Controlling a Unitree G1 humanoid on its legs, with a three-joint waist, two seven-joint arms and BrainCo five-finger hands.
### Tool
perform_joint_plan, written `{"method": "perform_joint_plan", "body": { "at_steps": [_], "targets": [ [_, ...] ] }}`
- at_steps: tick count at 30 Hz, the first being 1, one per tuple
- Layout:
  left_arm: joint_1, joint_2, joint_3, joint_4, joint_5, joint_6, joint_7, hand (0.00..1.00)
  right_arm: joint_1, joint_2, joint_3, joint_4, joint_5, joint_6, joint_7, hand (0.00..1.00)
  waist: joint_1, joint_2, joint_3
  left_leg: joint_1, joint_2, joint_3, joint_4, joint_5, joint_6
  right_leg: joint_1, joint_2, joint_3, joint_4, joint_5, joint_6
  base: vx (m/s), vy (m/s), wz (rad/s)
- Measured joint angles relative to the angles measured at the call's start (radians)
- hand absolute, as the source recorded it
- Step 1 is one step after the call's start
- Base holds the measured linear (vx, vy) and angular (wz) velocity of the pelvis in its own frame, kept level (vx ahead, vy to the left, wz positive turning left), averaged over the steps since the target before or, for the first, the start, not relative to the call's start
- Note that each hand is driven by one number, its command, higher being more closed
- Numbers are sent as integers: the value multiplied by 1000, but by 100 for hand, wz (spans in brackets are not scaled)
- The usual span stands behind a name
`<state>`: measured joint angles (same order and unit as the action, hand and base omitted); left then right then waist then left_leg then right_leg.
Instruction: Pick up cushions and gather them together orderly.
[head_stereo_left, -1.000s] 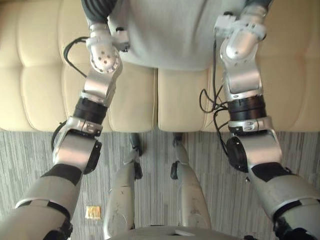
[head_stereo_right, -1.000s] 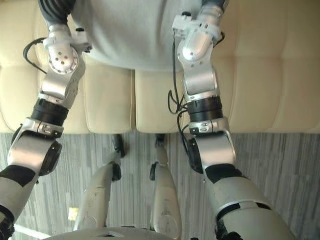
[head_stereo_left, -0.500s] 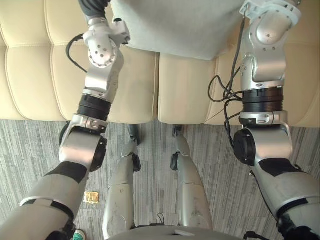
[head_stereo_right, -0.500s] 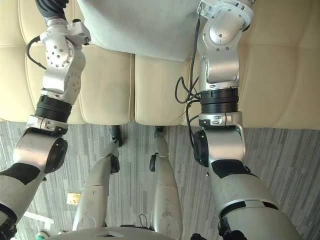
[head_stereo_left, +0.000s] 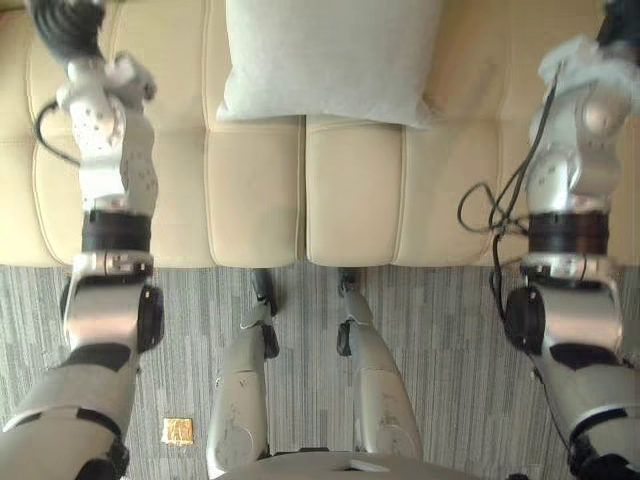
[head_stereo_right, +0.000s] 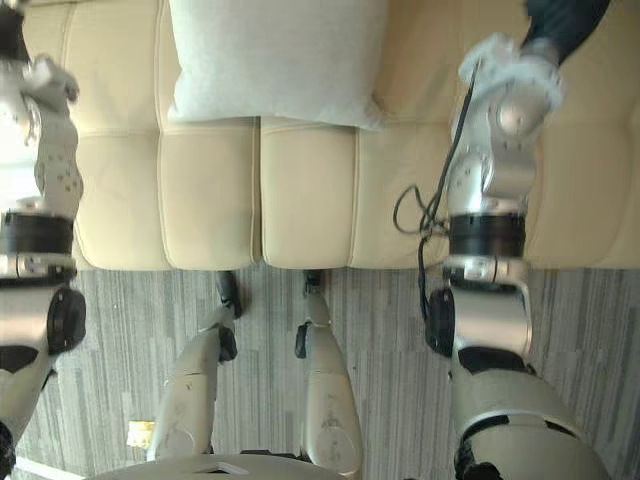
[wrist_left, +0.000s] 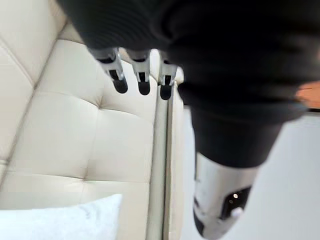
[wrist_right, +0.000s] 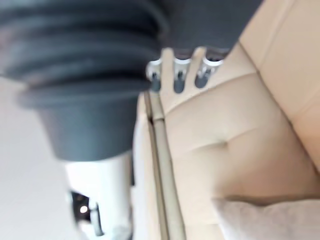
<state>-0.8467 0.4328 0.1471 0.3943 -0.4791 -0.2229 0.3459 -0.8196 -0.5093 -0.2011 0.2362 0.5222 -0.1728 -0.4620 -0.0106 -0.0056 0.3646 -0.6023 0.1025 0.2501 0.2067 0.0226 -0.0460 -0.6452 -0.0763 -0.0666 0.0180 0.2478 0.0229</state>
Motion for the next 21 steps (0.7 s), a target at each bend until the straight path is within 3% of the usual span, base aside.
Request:
{"method": "perform_joint_plan", "body": {
  "at_steps": [2, 3, 5, 9, 10, 17, 21],
  "targets": [
    [186, -45, 12, -72, 0, -3, -21, 0, 198, 76, -44, -80, -8, -11, 10, 0, 0, 0, 0, 31, 6, 2, 0, -11, -4, 32, 7, 2, -8, -2, 1, 55, -42, -11],
    [195, -48, 12, -75, 0, -4, -23, 0, 207, 80, -45, -81, -10, -11, 10, 0, -1, 0, 0, 33, 6, 2, 0, -12, -4, 34, 7, 2, -8, -2, 1, 65, -43, -15],
    [482, -186, 12, -149, 3, -3, -85, 0, 488, 218, -55, -127, -80, -7, 82, 0, 1, 1, -2, 115, 15, 18, 1, -40, -9, 109, 17, 1, -12, -15, 3, 78, -42, -21],
    [762, -299, -1, -121, 47, 18, -187, 0, 767, 359, -50, -134, -207, 1, 193, 0, 8, 0, -36, 207, 40, 41, 56, -105, -12, 209, 35, 18, -11, -62, -8, 72, -31, -30],
    [833, -312, -3, -75, 78, 27, -217, 0, 851, 387, -45, -103, -248, 3, 222, 0, 14, -1, -74, 236, 47, 51, 56, -122, -9, 235, 42, 25, -13, -73, -7, 39, -28, -21],
    [961, -387, 79, 327, 261, 79, -267, 0, 997, 445, -44, 219, -406, 37, 301, 0, 19, -1, -238, 392, 55, 61, 52, -167, -29, 388, 49, 21, -35, -105, -5, 40, -11, -11],
    [976, -403, 119, 445, 325, 94, -266, 0, 992, 465, -58, 373, -449, 51, 314, 0, 32, -2, -278, 456, 56, 82, 55, -184, -35, 443, 48, 29, -44, -108, -1, 21, 19, -14]
  ]
}}
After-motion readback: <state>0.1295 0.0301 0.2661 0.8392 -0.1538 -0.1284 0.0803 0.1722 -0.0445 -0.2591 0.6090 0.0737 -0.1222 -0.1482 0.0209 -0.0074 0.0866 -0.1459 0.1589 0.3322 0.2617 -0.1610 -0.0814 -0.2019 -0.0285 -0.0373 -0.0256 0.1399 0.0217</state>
